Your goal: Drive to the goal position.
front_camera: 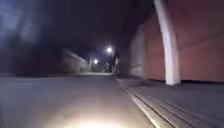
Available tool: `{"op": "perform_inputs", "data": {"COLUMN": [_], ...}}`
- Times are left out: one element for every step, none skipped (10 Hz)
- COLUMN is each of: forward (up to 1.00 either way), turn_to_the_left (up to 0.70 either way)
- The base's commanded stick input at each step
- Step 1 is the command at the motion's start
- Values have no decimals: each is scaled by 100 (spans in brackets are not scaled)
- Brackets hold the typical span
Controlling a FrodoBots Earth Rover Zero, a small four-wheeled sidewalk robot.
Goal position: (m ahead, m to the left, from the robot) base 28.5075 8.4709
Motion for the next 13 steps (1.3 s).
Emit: {"op": "perform_inputs", "data": {"forward": [70, 70, 70, 70, 70, 70, 70, 70, 70, 70, 70, 70, 70], "turn_to_the_left": [0, -18, -34, -26, -6, 0, 0, -1, -15, -34, -28, -8, 0]}}
